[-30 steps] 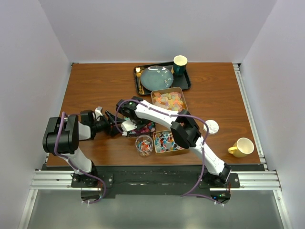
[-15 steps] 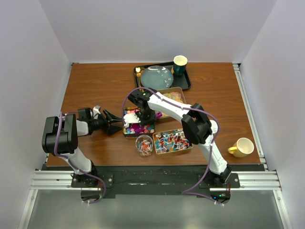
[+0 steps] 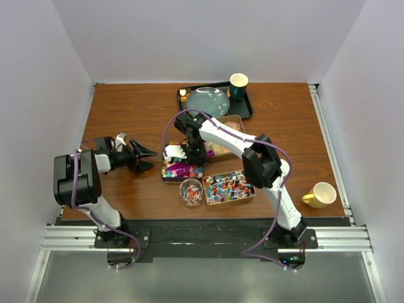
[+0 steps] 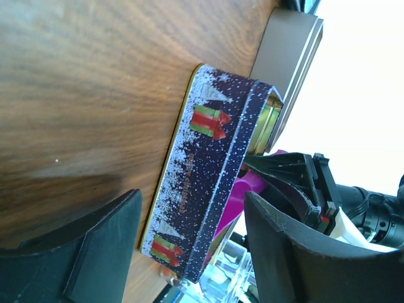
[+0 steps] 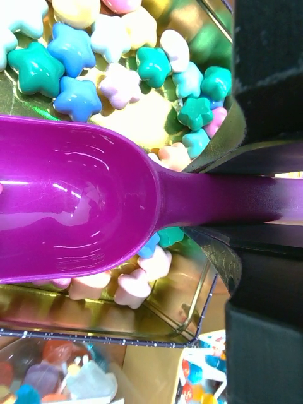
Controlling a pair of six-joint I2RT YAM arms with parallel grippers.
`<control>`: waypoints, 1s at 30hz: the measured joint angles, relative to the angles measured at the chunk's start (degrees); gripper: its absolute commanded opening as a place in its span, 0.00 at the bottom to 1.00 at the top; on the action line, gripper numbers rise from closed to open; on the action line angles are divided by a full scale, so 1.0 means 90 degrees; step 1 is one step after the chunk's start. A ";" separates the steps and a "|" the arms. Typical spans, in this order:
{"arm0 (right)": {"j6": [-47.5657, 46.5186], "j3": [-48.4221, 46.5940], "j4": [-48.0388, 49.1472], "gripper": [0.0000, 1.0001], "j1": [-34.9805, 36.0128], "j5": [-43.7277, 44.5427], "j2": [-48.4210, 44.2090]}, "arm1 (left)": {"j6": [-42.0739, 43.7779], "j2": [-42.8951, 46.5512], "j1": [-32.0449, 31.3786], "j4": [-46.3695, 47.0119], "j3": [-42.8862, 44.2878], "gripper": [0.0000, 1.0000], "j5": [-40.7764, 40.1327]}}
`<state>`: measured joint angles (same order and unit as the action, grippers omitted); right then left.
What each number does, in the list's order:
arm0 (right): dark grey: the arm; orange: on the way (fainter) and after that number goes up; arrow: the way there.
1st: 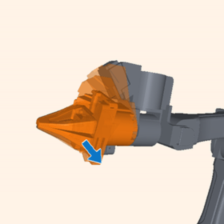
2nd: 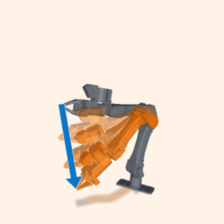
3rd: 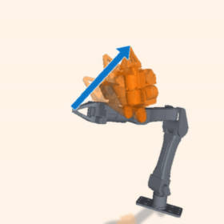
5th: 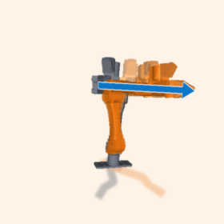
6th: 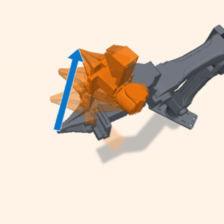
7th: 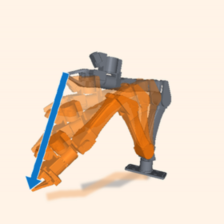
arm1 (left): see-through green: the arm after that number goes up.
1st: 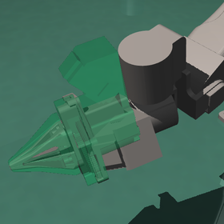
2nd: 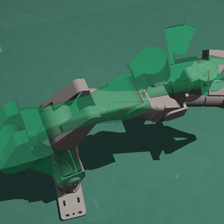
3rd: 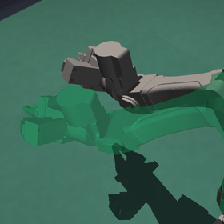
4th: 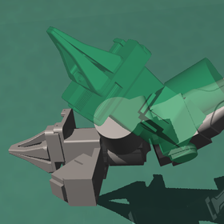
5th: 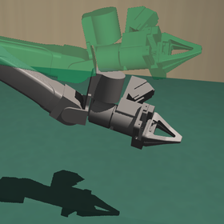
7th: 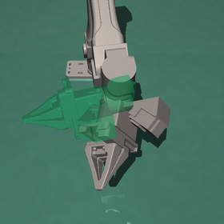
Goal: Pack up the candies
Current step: Scoop the fake candies from the storage box.
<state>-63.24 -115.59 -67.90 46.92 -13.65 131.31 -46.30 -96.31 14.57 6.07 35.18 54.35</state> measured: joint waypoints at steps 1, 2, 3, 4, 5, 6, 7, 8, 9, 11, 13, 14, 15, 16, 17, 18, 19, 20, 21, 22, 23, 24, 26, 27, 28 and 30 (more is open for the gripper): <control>0.0036 -0.0005 -0.0027 0.00 -0.0015 -0.0041 0.0000 | 0.0029 0.0002 0.0012 -0.0002 0.0024 0.70 0.0007; 0.0092 -0.0010 -0.0058 0.00 -0.0029 -0.0087 0.0000 | 0.0051 0.0002 0.0024 0.0000 0.0041 0.70 0.0015; 0.0153 -0.0022 -0.0087 0.00 -0.0044 -0.0117 0.0000 | 0.0063 0.0002 0.0036 0.0000 0.0056 0.70 0.0027; 0.0238 -0.0039 -0.0107 0.00 -0.0049 -0.0121 0.0000 | 0.0078 0.0005 0.0051 -0.0002 0.0068 0.70 0.0039; 0.0328 -0.0080 -0.0151 0.00 -0.0049 -0.0117 0.0017 | 0.0102 0.0007 0.0068 0.0002 0.0073 0.70 0.0046; 0.0425 -0.0163 -0.0231 0.00 -0.0049 -0.0112 0.0049 | 0.0107 0.0010 0.0087 0.0000 0.0080 0.70 0.0061; 0.0522 -0.0236 -0.0299 0.00 -0.0049 -0.0114 0.0080 | 0.0109 0.0015 0.0097 0.0000 0.0080 0.70 0.0061; 0.0612 -0.0255 -0.0325 0.00 -0.0051 -0.0119 0.0085 | 0.0114 0.0017 0.0109 0.0005 0.0080 0.70 0.0068; 0.0707 -0.0255 -0.0335 0.00 -0.0053 -0.0124 0.0083 | 0.0117 0.0019 0.0119 0.0002 0.0080 0.70 0.0070; 0.0865 -0.0087 -0.0182 0.00 -0.0056 -0.0146 0.0007 | 0.0114 0.0024 0.0129 0.0015 0.0080 0.70 0.0075; 0.1010 0.0240 0.0063 0.00 -0.0056 -0.0180 -0.0163 | 0.0109 0.0039 0.0129 0.0032 0.0080 0.70 0.0080; 0.1064 0.0379 0.0155 0.00 -0.0056 -0.0194 -0.0248 | 0.0107 0.0051 0.0131 0.0034 0.0080 0.70 0.0083; 0.1110 0.0471 0.0211 0.00 -0.0056 -0.0206 -0.0313 | 0.0104 0.0058 0.0131 0.0041 0.0080 0.70 0.0085; 0.1156 0.0590 0.0291 0.00 -0.0061 -0.0216 -0.0374 | 0.0104 0.0063 0.0131 0.0049 0.0080 0.70 0.0085; 0.1202 0.0729 0.0386 0.00 -0.0068 -0.0240 -0.0454 | 0.0102 0.0063 0.0134 0.0058 0.0080 0.70 0.0085; 0.1226 0.0801 0.0432 0.00 -0.0083 -0.0253 -0.0493 | 0.0102 0.0066 0.0134 0.0061 0.0080 0.70 0.0085; 0.1260 0.0913 0.0515 0.00 -0.0097 -0.0270 -0.0563 | 0.0102 0.0066 0.0136 0.0063 0.0080 0.70 0.0085; 0.1299 0.1027 0.0588 0.00 -0.0119 -0.0277 -0.0629 | 0.0102 0.0066 0.0141 0.0073 0.0080 0.70 0.0085; 0.1333 0.1151 0.0668 0.00 -0.0148 -0.0294 -0.0697 | 0.0102 0.0066 0.0148 0.0080 0.0080 0.70 0.0085; 0.1377 0.1258 0.0731 0.00 -0.0185 -0.0333 -0.0765 | 0.0102 0.0066 0.0158 0.0087 0.0080 0.70 0.0085; 0.1433 0.1338 0.0789 0.00 -0.0226 -0.0374 -0.0809 | 0.0102 0.0066 0.0170 0.0095 0.0083 0.70 0.0085; 0.1489 0.1392 0.0835 0.00 -0.0270 -0.0408 -0.0843 | 0.0104 0.0066 0.0180 0.0107 0.0083 0.70 0.0085; 0.1630 0.1501 0.0945 0.00 -0.0345 -0.0486 -0.0899 | 0.0104 0.0066 0.0197 0.0124 0.0087 0.70 0.0087; 0.1690 0.1530 0.0984 0.00 -0.0367 -0.0512 -0.0918 | 0.0107 0.0066 0.0211 0.0124 0.0102 0.70 0.0085; 0.1756 0.1557 0.1018 0.00 -0.0389 -0.0559 -0.0930 | 0.0109 0.0066 0.0226 0.0121 0.0121 0.70 0.0085; 0.1880 0.1579 0.1054 0.00 -0.0415 -0.0614 -0.0950 | 0.0126 0.0066 0.0255 0.0124 0.0165 0.70 0.0087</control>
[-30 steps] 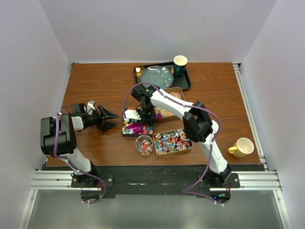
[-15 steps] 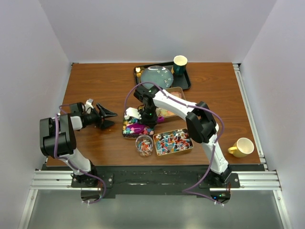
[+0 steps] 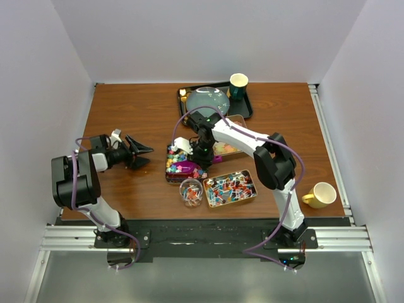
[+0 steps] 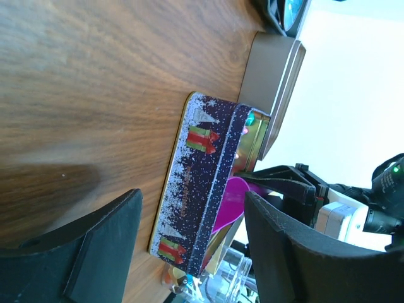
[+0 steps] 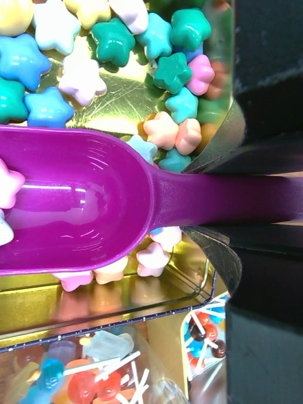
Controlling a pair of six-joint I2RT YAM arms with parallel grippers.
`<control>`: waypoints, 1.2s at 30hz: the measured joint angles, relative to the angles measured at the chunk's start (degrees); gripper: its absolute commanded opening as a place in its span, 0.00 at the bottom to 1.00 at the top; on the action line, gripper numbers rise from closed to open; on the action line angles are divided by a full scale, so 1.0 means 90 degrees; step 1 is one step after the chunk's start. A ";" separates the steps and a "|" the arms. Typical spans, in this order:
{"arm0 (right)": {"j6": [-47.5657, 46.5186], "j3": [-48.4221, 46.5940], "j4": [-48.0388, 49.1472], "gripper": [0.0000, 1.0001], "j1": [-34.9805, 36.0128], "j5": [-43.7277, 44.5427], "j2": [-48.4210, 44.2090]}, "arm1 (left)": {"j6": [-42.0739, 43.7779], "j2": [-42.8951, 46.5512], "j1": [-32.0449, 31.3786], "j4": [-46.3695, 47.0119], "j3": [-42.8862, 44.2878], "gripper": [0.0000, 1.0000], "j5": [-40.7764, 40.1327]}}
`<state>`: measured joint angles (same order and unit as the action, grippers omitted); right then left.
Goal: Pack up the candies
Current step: Scoop the fake candies from the storage box, then place the fake candies in the packing bottle.
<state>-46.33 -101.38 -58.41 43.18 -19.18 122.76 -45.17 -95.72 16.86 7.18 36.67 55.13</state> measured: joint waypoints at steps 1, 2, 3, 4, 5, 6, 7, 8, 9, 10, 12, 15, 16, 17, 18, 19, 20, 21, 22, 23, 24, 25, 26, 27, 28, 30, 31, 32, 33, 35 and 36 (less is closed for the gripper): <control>0.0046 0.0022 0.0027 0.00 -0.0007 -0.0017 -0.0010 | 0.0005 0.0000 0.0019 -0.0002 0.0022 0.70 0.0000; 0.0092 0.0044 0.0058 0.00 -0.0012 -0.0034 -0.0022 | 0.0017 0.0000 0.0032 0.0000 0.0032 0.70 0.0000; 0.0136 0.0073 0.0100 0.00 -0.0015 -0.0039 -0.0036 | 0.0034 0.0000 0.0041 -0.0002 0.0036 0.70 0.0000; 0.0165 0.0121 0.0155 0.00 -0.0015 -0.0044 -0.0068 | 0.0049 0.0000 0.0049 -0.0005 0.0041 0.70 -0.0002; 0.0204 0.0192 0.0228 0.00 -0.0015 -0.0046 -0.0119 | 0.0063 0.0000 0.0056 -0.0010 0.0044 0.70 -0.0002; 0.0238 0.0306 0.0340 0.00 -0.0019 -0.0046 -0.0199 | 0.0095 0.0000 0.0058 -0.0017 0.0046 0.70 -0.0002; 0.0270 0.0447 0.0476 0.00 -0.0019 -0.0046 -0.0294 | 0.0109 0.0000 0.0066 -0.0024 0.0051 0.70 -0.0002; 0.0299 0.0539 0.0561 0.00 -0.0024 -0.0046 -0.0369 | 0.0143 0.0000 0.0075 -0.0049 0.0058 0.70 0.0000; 0.0342 0.0663 0.0687 0.00 -0.0034 -0.0044 -0.0469 | 0.0148 0.0000 0.0087 -0.0051 0.0058 0.70 -0.0002; 0.0376 0.0746 0.0760 0.00 -0.0046 -0.0044 -0.0546 | 0.0153 0.0000 0.0097 -0.0053 0.0058 0.70 -0.0002; 0.0488 0.0957 0.0986 0.00 -0.0090 -0.0051 -0.0736 | 0.0163 0.0000 0.0117 -0.0063 0.0058 0.70 -0.0002; 0.0614 0.1183 0.1248 0.00 -0.0146 -0.0070 -0.0945 | 0.0170 0.0002 0.0146 -0.0073 0.0058 0.70 -0.0002; 0.0658 0.1246 0.1326 0.00 -0.0170 -0.0078 -0.0991 | 0.0170 0.0007 0.0155 -0.0078 0.0058 0.70 -0.0002; 0.0687 0.1280 0.1370 0.00 -0.0177 -0.0092 -0.1010 | 0.0172 0.0012 0.0165 -0.0078 0.0058 0.70 -0.0002; 0.0709 0.1316 0.1430 0.00 -0.0182 -0.0102 -0.1020 | 0.0172 0.0015 0.0170 -0.0078 0.0058 0.70 -0.0005; 0.0729 0.1345 0.1486 0.00 -0.0189 -0.0107 -0.1020 | 0.0180 0.0019 0.0175 -0.0083 0.0058 0.70 -0.0005; 0.0748 0.1387 0.1552 0.00 -0.0192 -0.0109 -0.1020 | 0.0197 0.0022 0.0177 -0.0083 0.0058 0.70 -0.0005; 0.0755 0.1428 0.1605 0.00 -0.0192 -0.0119 -0.1020 | 0.0206 0.0022 0.0180 -0.0083 0.0058 0.70 -0.0005; 0.0760 0.1450 0.1639 0.00 -0.0192 -0.0124 -0.1020 | 0.0211 0.0022 0.0182 -0.0083 0.0058 0.70 -0.0005; 0.0765 0.1486 0.1685 0.00 -0.0194 -0.0126 -0.1039 | 0.0214 0.0024 0.0185 -0.0083 0.0058 0.70 -0.0005; 0.0765 0.1537 0.1727 0.00 -0.0204 -0.0131 -0.1081 | 0.0214 0.0027 0.0192 -0.0083 0.0058 0.70 -0.0005; 0.0765 0.1591 0.1739 0.00 -0.0216 -0.0141 -0.1158 | 0.0214 0.0029 0.0197 -0.0083 0.0058 0.70 -0.0005; 0.0763 0.1620 0.1734 0.00 -0.0245 -0.0143 -0.1214 | 0.0211 0.0032 0.0204 -0.0080 0.0058 0.70 -0.0005; 0.0760 0.1637 0.1724 0.00 -0.0270 -0.0148 -0.1285 | 0.0211 0.0032 0.0209 -0.0078 0.0058 0.70 -0.0005; 0.0753 0.1647 0.1695 0.00 -0.0308 -0.0148 -0.1377 | 0.0211 0.0032 0.0209 -0.0078 0.0058 0.70 -0.0005; 0.0719 0.1666 0.1671 0.00 -0.0398 -0.0148 -0.1622 | 0.0209 0.0032 0.0209 -0.0063 0.0058 0.70 -0.0005; 0.0699 0.1683 0.1649 0.00 -0.0435 -0.0148 -0.1775 | 0.0209 0.0032 0.0209 -0.0056 0.0058 0.70 -0.0005; 0.0685 0.1695 0.1627 0.00 -0.0464 -0.0151 -0.1911 | 0.0209 0.0032 0.0209 -0.0051 0.0058 0.70 -0.0005; 0.0648 0.1724 0.1603 0.00 -0.0486 -0.0151 -0.2091 | 0.0209 0.0032 0.0209 -0.0046 0.0058 0.70 -0.0005; 0.0544 0.1817 0.1520 0.00 -0.0512 -0.0151 -0.2463 | 0.0206 0.0032 0.0209 -0.0041 0.0058 0.70 -0.0005; 0.0461 0.1877 0.1443 0.00 -0.0512 -0.0148 -0.2654 | 0.0206 0.0032 0.0209 -0.0039 0.0058 0.70 -0.0007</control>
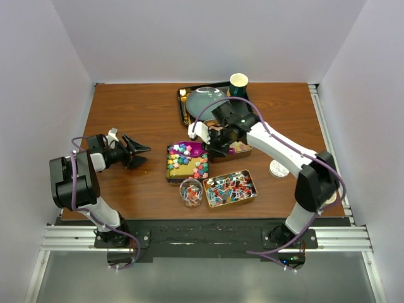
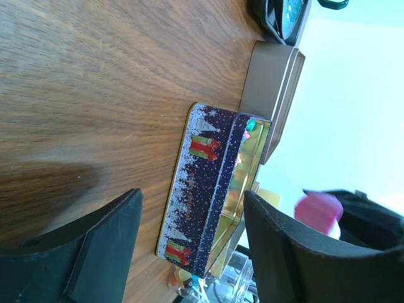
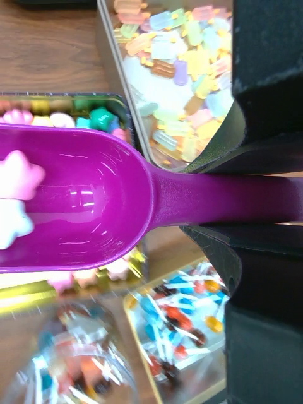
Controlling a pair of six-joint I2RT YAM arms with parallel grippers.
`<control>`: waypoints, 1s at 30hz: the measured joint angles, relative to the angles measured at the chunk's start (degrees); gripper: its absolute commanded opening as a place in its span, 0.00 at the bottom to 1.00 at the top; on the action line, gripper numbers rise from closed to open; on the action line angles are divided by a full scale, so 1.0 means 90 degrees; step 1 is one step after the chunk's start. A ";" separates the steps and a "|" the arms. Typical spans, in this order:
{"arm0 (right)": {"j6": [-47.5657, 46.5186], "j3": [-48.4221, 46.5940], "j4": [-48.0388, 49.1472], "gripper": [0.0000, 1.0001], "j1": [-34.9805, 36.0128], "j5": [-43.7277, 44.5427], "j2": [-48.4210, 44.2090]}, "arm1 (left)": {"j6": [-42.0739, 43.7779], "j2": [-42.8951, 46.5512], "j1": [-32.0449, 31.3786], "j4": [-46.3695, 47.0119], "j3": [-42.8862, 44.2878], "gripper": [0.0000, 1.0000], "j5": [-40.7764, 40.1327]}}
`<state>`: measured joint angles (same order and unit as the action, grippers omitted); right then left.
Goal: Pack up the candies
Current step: Place the fake candies in the packing bottle.
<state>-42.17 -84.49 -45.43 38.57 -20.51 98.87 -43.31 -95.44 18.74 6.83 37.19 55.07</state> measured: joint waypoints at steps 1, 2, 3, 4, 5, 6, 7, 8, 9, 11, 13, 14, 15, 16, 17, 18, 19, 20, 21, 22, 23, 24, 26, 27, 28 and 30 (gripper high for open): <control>-0.0090 0.0066 -0.0092 0.00 0.0005 0.0002 -0.0180 | -0.0002 0.0000 0.0000 0.0000 0.0000 0.70 0.0000; -0.0214 0.0134 -0.0197 0.00 0.0012 0.0005 -0.0345 | -0.0002 0.0000 0.0000 0.0010 0.0000 0.70 0.0000; -0.0342 0.0182 -0.0342 0.00 0.0015 0.0017 -0.0486 | -0.0002 0.0000 0.0000 0.0024 0.0000 0.70 0.0000; -0.0488 0.0202 -0.0534 0.00 0.0017 0.0039 -0.0600 | -0.0005 0.0000 0.0000 0.0046 0.0000 0.70 -0.0002; -0.0619 0.0214 -0.0675 0.00 0.0019 0.0056 -0.0675 | -0.0012 0.0005 0.0000 0.0068 0.0000 0.70 -0.0002; -0.0787 0.0214 -0.0869 0.00 0.0032 0.0102 -0.0746 | -0.0017 0.0012 0.0000 0.0083 0.0000 0.70 -0.0007; -0.0947 0.0214 -0.1064 0.00 0.0034 0.0170 -0.0811 | -0.0022 0.0024 0.0000 0.0102 0.0000 0.70 -0.0015; -0.1110 0.0214 -0.1253 0.00 0.0036 0.0219 -0.0872 | -0.0044 0.0046 0.0000 0.0131 0.0000 0.70 -0.0024; -0.1265 0.0214 -0.1435 0.00 0.0044 0.0270 -0.0920 | -0.0049 0.0070 0.0000 0.0148 0.0000 0.70 -0.0032; -0.1540 0.0214 -0.1768 0.00 0.0075 0.0427 -0.1010 | -0.0058 0.0131 0.0000 0.0165 0.0000 0.70 -0.0044; -0.1763 0.0211 -0.2004 0.00 0.0134 0.0610 -0.1071 | -0.0063 0.0189 0.0000 0.0189 0.0000 0.70 -0.0051; -0.1889 0.0211 -0.2130 0.00 0.0197 0.0726 -0.1107 | -0.0063 0.0221 0.0000 0.0194 0.0000 0.70 -0.0056; -0.1991 0.0211 -0.2237 0.00 0.0270 0.0823 -0.1139 | -0.0063 0.0255 0.0000 0.0192 -0.0002 0.70 -0.0056; -0.2069 0.0211 -0.2314 0.00 0.0342 0.0896 -0.1166 | -0.0063 0.0279 0.0002 0.0192 -0.0002 0.70 -0.0061; -0.2169 0.0211 -0.2416 0.00 0.0459 0.1030 -0.1209 | -0.0063 0.0308 0.0002 0.0194 -0.0002 0.70 -0.0075; -0.2242 0.0211 -0.2497 0.00 0.0568 0.1144 -0.1241 | -0.0063 0.0325 0.0002 0.0194 -0.0002 0.70 -0.0085; -0.2297 0.0211 -0.2569 0.00 0.0665 0.1231 -0.1256 | -0.0063 0.0340 0.0002 0.0192 -0.0002 0.70 -0.0100; -0.2346 0.0211 -0.2654 0.00 0.0801 0.1362 -0.1268 | -0.0063 0.0355 0.0002 0.0194 -0.0002 0.70 -0.0112; -0.2387 0.0211 -0.2732 0.00 0.0930 0.1515 -0.1270 | -0.0063 0.0364 0.0002 0.0194 -0.0007 0.70 -0.0124; -0.2416 0.0211 -0.2800 0.00 0.1049 0.1654 -0.1268 | -0.0063 0.0374 0.0005 0.0194 -0.0015 0.70 -0.0138; -0.2429 0.0211 -0.2871 0.00 0.1183 0.1785 -0.1260 | -0.0063 0.0389 0.0007 0.0194 -0.0027 0.70 -0.0148; -0.2431 0.0194 -0.2953 0.00 0.1302 0.1936 -0.1229 | -0.0063 0.0403 0.0012 0.0192 -0.0039 0.70 -0.0151; -0.2407 0.0075 -0.3164 0.00 0.1496 0.2234 -0.1090 | -0.0063 0.0418 0.0015 0.0189 -0.0049 0.70 -0.0170; -0.2363 -0.0083 -0.3291 0.00 0.1571 0.2397 -0.0937 | -0.0066 0.0430 0.0017 0.0189 -0.0051 0.70 -0.0175; -0.2310 -0.0233 -0.3337 0.00 0.1622 0.2518 -0.0794 | -0.0066 0.0442 0.0019 0.0192 -0.0053 0.70 -0.0182; -0.2203 -0.0573 -0.3373 0.00 0.1690 0.2776 -0.0508 | -0.0066 0.0486 0.0032 0.0209 -0.0083 0.70 -0.0194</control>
<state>-62.00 -89.65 -75.79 53.78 4.47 94.30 -43.90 -91.07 19.03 8.71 36.45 53.32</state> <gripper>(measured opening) 0.307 0.698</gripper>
